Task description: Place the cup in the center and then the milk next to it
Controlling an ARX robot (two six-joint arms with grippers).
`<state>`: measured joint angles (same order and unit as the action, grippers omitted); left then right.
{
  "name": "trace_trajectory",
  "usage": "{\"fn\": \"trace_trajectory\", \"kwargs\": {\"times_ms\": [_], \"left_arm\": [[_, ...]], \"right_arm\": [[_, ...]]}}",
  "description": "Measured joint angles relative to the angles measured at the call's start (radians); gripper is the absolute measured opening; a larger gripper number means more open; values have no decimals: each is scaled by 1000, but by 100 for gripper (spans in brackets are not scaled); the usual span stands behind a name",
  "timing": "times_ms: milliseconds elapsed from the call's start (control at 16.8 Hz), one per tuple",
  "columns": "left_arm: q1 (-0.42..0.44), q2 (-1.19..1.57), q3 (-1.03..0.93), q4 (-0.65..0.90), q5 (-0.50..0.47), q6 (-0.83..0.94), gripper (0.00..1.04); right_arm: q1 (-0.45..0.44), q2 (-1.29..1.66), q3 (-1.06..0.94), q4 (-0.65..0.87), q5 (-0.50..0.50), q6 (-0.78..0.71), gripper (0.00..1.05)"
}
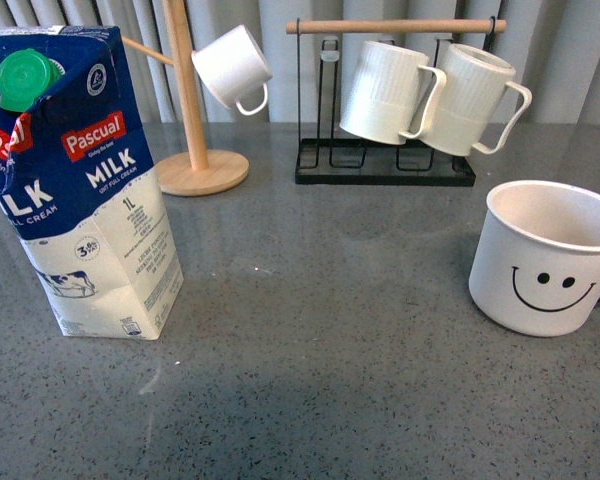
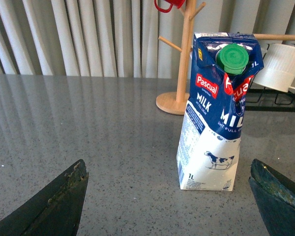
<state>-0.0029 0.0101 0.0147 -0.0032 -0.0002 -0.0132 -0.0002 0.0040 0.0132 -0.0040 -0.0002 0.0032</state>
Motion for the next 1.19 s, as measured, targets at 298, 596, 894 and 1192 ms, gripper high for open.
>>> {"fn": "trace_trajectory", "kwargs": {"times_ms": [298,596,894,1192], "left_arm": [[0,0,0,0,0,0,98],[0,0,0,0,0,0,98],[0,0,0,0,0,0,98],[0,0,0,0,0,0,98]], "right_arm": [[0,0,0,0,0,0,98],[0,0,0,0,0,0,98],[0,0,0,0,0,0,98],[0,0,0,0,0,0,98]]}}
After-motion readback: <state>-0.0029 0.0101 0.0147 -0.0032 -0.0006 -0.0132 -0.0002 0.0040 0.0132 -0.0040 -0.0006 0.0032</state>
